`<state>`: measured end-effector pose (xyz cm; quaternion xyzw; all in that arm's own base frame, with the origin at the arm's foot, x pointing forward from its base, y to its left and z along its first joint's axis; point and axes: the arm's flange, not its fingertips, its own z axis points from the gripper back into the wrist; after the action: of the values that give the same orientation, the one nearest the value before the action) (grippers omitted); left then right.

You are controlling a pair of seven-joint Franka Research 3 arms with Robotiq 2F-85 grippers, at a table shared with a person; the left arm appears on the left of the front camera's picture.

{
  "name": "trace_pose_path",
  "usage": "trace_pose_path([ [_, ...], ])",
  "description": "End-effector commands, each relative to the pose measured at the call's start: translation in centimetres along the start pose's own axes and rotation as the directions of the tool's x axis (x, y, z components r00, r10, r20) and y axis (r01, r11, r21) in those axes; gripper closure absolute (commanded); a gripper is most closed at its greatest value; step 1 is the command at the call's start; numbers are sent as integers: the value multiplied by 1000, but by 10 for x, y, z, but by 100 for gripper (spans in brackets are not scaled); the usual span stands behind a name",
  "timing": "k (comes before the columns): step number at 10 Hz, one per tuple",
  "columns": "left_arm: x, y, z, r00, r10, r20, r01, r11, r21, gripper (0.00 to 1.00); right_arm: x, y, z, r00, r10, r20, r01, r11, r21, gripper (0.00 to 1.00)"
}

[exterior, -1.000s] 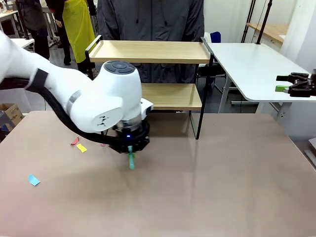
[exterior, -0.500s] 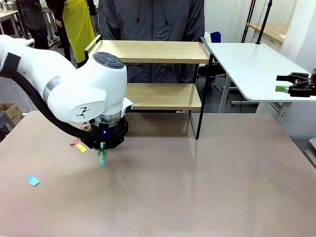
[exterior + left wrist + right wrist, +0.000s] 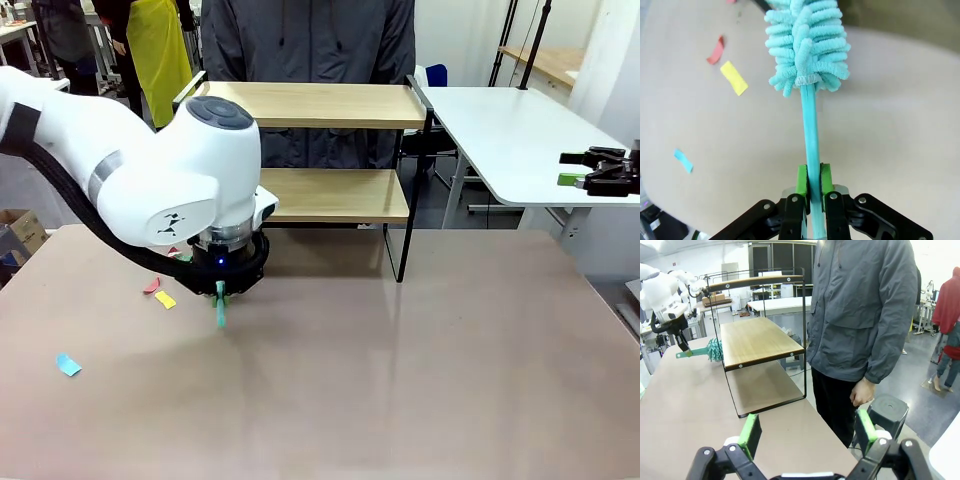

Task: Clean the shelf.
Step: Clean the specific section of the Shelf indicated by the human with the Duster.

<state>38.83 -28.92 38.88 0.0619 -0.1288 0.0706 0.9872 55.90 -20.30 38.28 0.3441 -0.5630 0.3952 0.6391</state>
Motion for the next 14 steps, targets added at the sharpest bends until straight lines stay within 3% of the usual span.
trace_pose_path([
  [1,-4,22,21,998,-30,49,36,990,-135,87,3,0,-2,1000,6,3,-6,1000,1,0],
  [4,-9,34,34,991,-115,72,128,967,-218,87,3,0,-2,1000,6,3,-6,1000,1,0],
  [6,-11,41,42,966,-240,99,259,922,-289,87,3,0,-2,1000,6,3,-6,1000,1,0],
  [8,-13,58,56,912,-378,157,409,821,-399,87,3,0,-2,1000,6,3,-6,1000,1,0],
  [10,-12,72,70,866,-469,173,494,755,-431,87,3,0,-2,1000,6,3,-6,1000,1,0],
  [12,-10,85,74,761,-636,128,609,633,-478,87,3,0,-2,1000,6,3,-6,1000,1,0],
  [14,-8,112,94,689,-707,160,668,533,-519,87,3,0,-2,1000,6,3,-6,1000,1,0],
])
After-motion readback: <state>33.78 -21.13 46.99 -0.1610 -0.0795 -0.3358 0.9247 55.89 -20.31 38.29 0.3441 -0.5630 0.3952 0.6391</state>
